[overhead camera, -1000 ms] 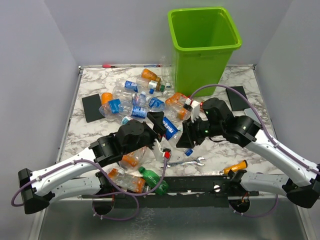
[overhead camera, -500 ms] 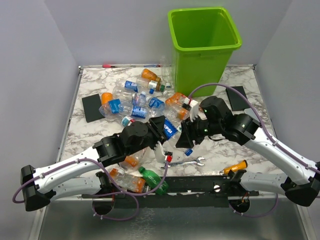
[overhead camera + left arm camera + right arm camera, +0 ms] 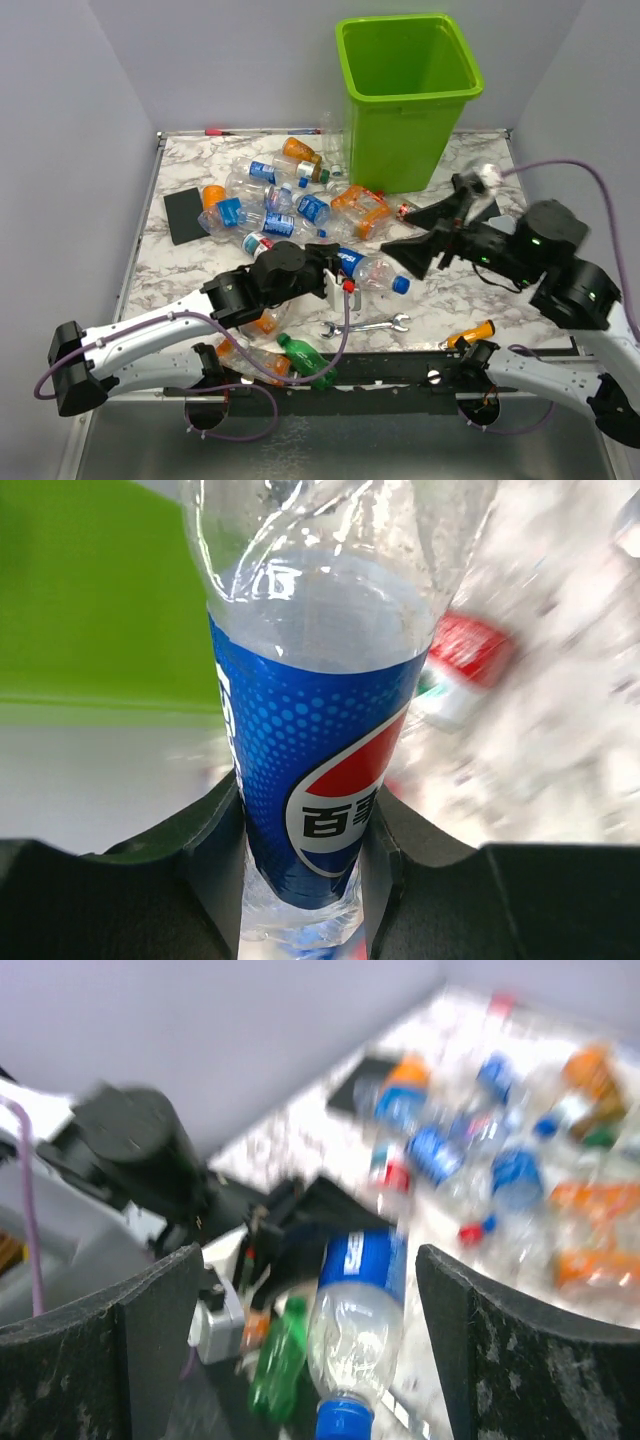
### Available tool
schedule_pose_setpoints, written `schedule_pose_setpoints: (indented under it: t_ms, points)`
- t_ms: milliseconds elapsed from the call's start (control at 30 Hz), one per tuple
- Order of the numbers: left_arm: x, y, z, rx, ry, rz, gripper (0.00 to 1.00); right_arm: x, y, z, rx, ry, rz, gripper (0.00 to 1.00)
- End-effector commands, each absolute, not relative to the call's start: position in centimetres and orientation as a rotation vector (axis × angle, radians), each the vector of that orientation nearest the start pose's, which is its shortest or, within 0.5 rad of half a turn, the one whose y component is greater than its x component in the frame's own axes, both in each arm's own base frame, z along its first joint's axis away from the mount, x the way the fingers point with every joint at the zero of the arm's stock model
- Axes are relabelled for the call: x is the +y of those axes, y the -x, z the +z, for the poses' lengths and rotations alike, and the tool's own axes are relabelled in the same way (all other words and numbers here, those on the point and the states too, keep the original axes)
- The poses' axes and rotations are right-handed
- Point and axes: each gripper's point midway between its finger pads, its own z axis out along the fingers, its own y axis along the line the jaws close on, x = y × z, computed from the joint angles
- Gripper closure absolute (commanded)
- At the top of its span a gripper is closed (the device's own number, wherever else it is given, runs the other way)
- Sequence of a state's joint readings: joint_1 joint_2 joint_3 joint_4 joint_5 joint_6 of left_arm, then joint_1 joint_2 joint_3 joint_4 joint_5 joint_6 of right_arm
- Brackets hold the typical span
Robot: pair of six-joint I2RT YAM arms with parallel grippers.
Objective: Put the plastic bottles in the bin
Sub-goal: Pick up the plastic bottle at the center of the board.
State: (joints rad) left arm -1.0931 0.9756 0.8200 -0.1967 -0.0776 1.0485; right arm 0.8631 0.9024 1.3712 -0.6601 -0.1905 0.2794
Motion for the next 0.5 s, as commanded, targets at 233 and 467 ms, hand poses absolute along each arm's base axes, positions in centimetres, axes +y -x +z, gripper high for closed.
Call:
schedule_pose_setpoints:
  t_ms: [233,467]
  points:
    - [-34.9,-15.3,27.4,1.356,-1.116,-1.095,0.69,18.9,-19.7,47.1,1.401,0.258,0.777,0.11]
    - [-33.2,-17.5,29.5,1.412,-0.864,-1.35,0.69,20.7,-20.2,46.2,1.372,0.26,0.831,0.11]
